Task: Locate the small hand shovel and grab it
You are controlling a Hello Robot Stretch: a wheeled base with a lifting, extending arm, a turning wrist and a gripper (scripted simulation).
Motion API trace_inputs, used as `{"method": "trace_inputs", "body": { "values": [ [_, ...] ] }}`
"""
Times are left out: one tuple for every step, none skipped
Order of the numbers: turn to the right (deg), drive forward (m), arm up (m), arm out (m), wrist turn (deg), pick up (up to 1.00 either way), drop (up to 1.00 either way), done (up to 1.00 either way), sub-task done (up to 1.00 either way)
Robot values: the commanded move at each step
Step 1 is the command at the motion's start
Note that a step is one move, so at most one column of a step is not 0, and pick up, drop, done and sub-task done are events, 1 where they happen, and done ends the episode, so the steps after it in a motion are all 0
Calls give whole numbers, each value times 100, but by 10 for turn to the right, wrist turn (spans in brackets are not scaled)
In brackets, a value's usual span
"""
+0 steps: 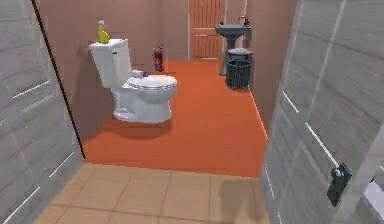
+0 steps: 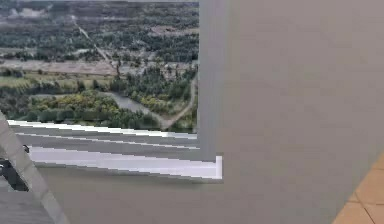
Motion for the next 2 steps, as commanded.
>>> {"method": "trace_inputs", "body": {
  "values": [
    [0, 40, 0, 0, 0, 0, 0, 0, 0],
    [90, 0, 0, 0, 0, 0, 0, 0, 0]
  ]
}}
